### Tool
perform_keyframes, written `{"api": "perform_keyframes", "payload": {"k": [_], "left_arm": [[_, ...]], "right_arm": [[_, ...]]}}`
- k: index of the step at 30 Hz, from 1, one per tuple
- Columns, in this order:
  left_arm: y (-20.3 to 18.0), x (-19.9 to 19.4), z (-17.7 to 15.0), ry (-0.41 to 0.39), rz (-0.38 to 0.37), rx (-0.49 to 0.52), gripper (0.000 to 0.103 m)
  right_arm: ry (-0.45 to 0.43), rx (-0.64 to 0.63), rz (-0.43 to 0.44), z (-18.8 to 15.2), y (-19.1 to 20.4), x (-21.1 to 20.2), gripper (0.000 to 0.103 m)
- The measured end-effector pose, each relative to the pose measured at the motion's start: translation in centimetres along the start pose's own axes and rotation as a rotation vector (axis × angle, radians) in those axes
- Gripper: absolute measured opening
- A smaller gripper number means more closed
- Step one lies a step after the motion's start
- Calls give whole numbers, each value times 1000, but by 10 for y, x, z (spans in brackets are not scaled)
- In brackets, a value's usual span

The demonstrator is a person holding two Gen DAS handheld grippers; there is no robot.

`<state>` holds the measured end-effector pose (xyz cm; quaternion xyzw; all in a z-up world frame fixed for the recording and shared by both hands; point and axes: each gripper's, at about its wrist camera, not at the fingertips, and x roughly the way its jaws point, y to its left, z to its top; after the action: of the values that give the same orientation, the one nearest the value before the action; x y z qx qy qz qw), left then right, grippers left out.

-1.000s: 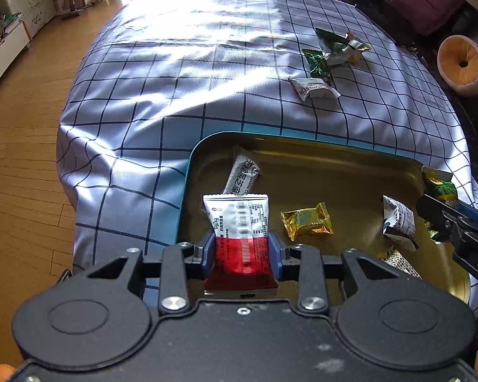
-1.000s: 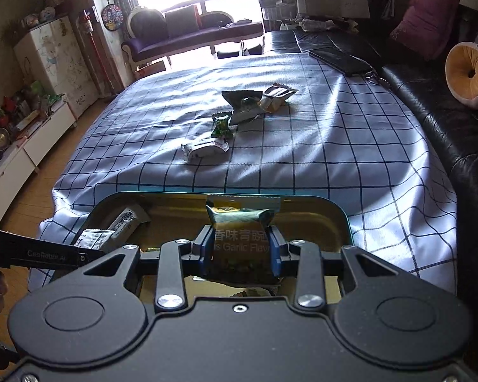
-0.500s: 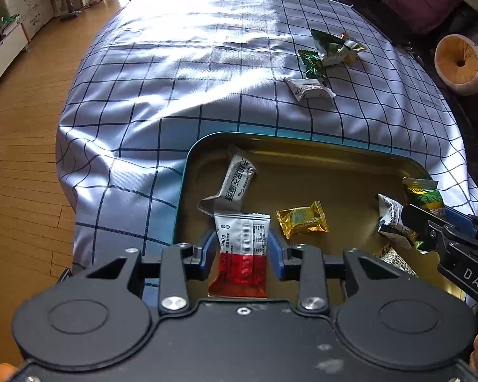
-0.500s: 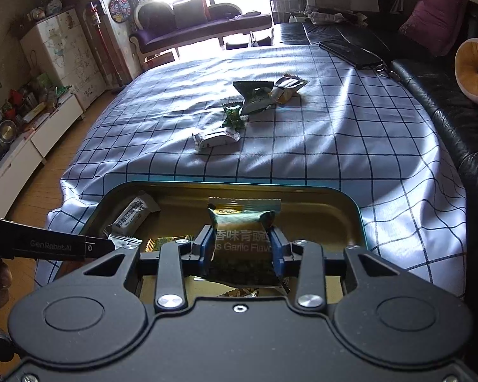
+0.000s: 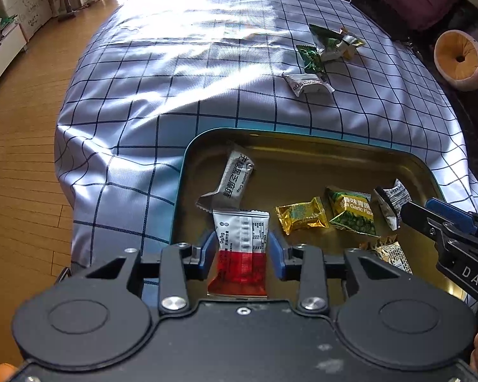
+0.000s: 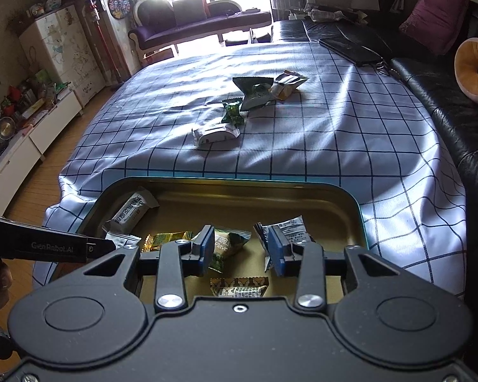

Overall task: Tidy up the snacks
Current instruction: 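Open the right tool to drop the green packet while the left lowers the red packet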

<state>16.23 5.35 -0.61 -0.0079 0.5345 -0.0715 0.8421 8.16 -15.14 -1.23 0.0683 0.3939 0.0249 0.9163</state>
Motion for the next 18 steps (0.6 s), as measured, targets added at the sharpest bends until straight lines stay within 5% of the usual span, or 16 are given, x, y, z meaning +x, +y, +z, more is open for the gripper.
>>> {"api": "perform_keyframes", "payload": {"k": [18], "left_arm": [[1,4,1,14,7,-8,37]], "right_arm": [[26,7,4,-1,-2,4,48]]}}
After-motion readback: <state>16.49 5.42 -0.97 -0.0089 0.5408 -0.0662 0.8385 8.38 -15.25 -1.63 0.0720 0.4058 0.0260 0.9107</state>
